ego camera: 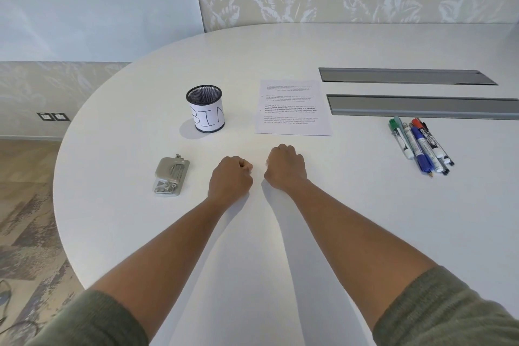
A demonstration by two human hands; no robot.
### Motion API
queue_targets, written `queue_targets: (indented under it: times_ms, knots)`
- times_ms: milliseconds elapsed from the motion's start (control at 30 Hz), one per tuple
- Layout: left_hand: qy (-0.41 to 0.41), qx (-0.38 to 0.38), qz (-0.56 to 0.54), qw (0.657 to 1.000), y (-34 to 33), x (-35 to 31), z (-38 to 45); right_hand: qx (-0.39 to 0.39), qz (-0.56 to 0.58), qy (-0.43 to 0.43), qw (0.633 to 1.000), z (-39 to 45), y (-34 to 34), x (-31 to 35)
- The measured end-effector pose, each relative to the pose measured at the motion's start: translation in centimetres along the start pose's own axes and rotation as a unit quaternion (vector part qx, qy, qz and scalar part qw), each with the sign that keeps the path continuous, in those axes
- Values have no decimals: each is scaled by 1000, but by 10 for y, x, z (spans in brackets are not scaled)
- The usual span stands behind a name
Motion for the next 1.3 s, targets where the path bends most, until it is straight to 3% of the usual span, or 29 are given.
queue_targets:
  times_ms: [133, 333, 600, 933, 1133, 1300]
  knots:
    - [-2, 10, -11, 1000, 2, 0, 1, 57, 23, 37, 997, 3, 9, -5]
    - [48, 52, -115, 991, 8, 2, 8, 139, 239, -6, 961, 13, 26, -2]
    - [16, -12, -143, 990, 38, -7, 35, 110, 393, -22, 913, 39, 56, 28]
    - [-52, -72, -117, 989, 95, -19, 94, 55, 430, -5, 901, 86, 80, 74]
    - [-37, -101, -104, 989, 123, -21, 134, 39, 445, -1, 895, 116, 85, 103]
    - [-19, -106, -64, 992, 138, -19, 159, 37, 400, 12, 916, 138, 80, 121]
Point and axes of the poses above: each hand's wrist, its own z-axis towards the middle knuckle, its own y-axis out of the back of the hand, x = y × z, the point moved 1 cm from there along z, towards the middle knuckle, and after that the axes turned 5 degrees about -x, right-handed, at the moved point
